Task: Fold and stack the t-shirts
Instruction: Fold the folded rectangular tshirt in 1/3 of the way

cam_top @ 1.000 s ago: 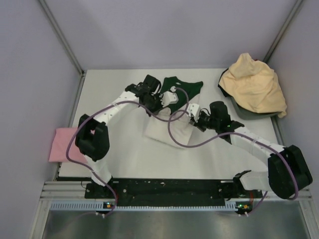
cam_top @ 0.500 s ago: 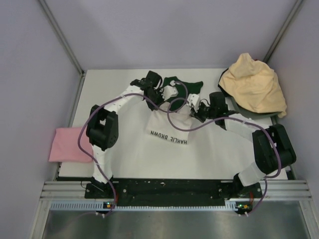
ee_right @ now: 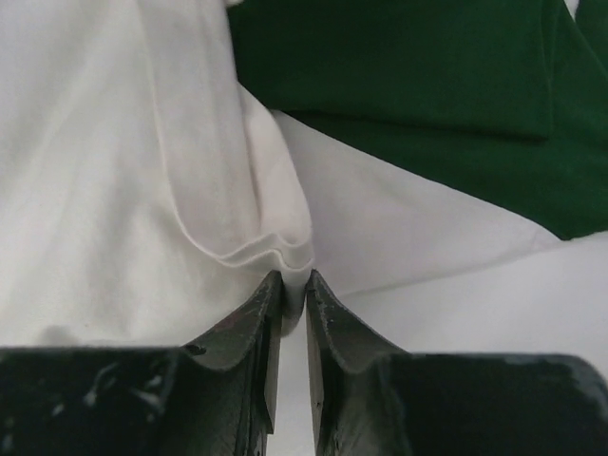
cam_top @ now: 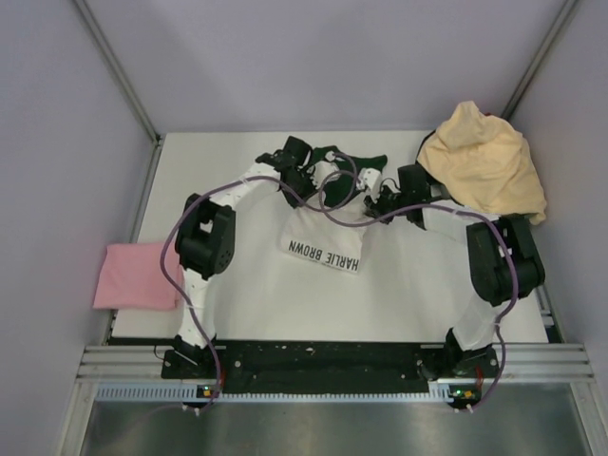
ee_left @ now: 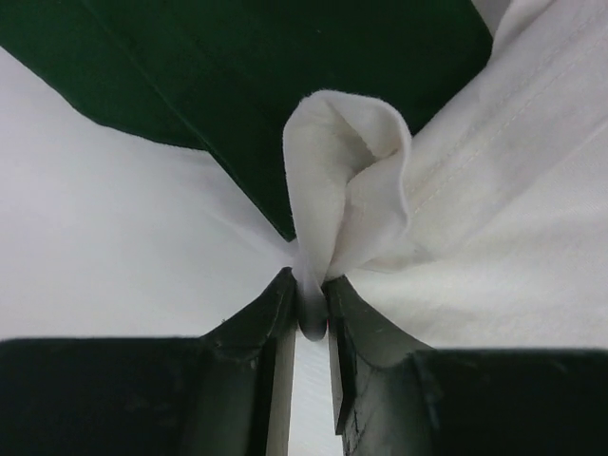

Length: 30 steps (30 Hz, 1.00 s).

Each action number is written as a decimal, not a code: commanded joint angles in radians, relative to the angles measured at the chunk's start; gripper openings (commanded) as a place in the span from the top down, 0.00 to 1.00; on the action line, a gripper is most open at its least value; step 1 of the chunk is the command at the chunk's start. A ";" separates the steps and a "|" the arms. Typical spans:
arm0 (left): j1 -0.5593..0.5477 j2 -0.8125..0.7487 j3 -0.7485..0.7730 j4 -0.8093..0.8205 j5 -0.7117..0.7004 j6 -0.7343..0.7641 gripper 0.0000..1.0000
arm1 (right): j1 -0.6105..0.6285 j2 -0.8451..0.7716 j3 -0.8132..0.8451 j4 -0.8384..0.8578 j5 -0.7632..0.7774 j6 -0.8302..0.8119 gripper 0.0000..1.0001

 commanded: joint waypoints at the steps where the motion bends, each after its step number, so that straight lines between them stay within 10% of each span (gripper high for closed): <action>1: -0.003 0.027 0.071 0.113 -0.073 -0.023 0.71 | -0.053 0.079 0.132 0.014 0.049 0.074 0.78; 6: 0.035 0.098 0.277 0.096 -0.171 -0.089 0.47 | -0.119 0.141 0.323 -0.031 0.112 0.236 0.74; 10: 0.098 0.097 0.417 -0.010 -0.087 -0.131 0.46 | -0.079 0.000 0.234 -0.042 0.039 0.134 0.69; 18: 0.097 -0.297 -0.147 -0.074 0.422 0.143 0.67 | 0.183 -0.410 -0.195 -0.072 -0.006 -0.183 0.52; 23: 0.051 -0.463 -0.514 0.030 0.430 0.375 0.46 | 0.389 -0.471 -0.347 -0.140 0.117 -0.304 0.49; 30: -0.012 -0.430 -0.640 0.175 0.233 0.425 0.35 | 0.480 -0.355 -0.372 -0.082 0.312 -0.287 0.46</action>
